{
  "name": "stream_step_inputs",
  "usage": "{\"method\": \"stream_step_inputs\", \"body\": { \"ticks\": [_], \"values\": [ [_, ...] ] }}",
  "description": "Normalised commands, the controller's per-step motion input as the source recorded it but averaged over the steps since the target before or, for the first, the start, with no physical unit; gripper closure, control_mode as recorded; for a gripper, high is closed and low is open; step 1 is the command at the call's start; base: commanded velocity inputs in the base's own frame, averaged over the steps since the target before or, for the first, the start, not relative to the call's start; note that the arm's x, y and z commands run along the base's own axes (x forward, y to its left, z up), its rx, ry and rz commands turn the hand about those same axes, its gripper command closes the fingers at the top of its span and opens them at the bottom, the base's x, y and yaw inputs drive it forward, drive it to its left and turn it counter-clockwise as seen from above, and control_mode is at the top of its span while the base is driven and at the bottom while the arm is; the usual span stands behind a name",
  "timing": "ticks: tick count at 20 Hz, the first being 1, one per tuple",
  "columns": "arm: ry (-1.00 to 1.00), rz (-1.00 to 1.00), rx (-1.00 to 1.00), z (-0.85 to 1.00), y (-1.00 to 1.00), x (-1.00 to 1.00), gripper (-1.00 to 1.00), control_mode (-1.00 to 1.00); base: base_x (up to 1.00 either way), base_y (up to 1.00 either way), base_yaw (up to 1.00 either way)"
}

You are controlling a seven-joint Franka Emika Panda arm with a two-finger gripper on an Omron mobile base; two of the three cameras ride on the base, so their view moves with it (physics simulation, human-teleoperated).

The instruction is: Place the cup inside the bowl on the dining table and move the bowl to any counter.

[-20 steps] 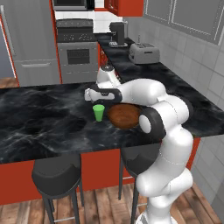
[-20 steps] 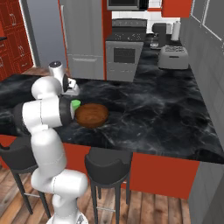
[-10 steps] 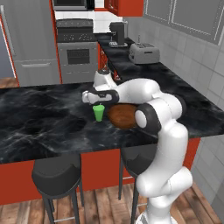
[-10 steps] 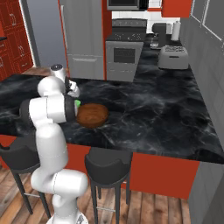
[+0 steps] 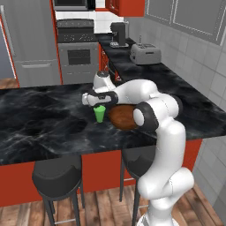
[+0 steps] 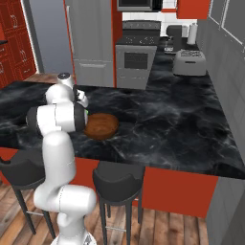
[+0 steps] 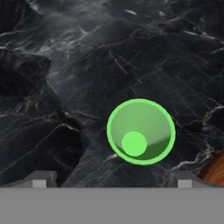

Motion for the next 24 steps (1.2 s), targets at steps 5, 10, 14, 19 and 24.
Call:
{"method": "stream_step_inputs", "body": {
  "ticks": [5, 10, 14, 19, 24],
  "values": [
    [0.04, 0.0, 0.0, 0.0, -0.01, -0.02, -1.0, -1.0, 0.0, 0.0, 0.0],
    [0.04, 0.0, 0.0, 0.0, -0.03, -0.18, -1.0, -1.0, 0.0, 0.0, 0.0],
    [0.0, 0.0, 0.0, -0.04, -0.16, -0.03, -1.0, -1.0, 0.0, 0.0, 0.0],
    [0.0, 0.0, 0.0, -0.08, -0.18, 0.0, -1.0, -1.0, 0.0, 0.0, 0.0],
    [0.0, 0.0, 0.0, -0.16, -0.01, 0.05, -1.0, -1.0, 0.0, 0.0, 0.0]
  ]
}}
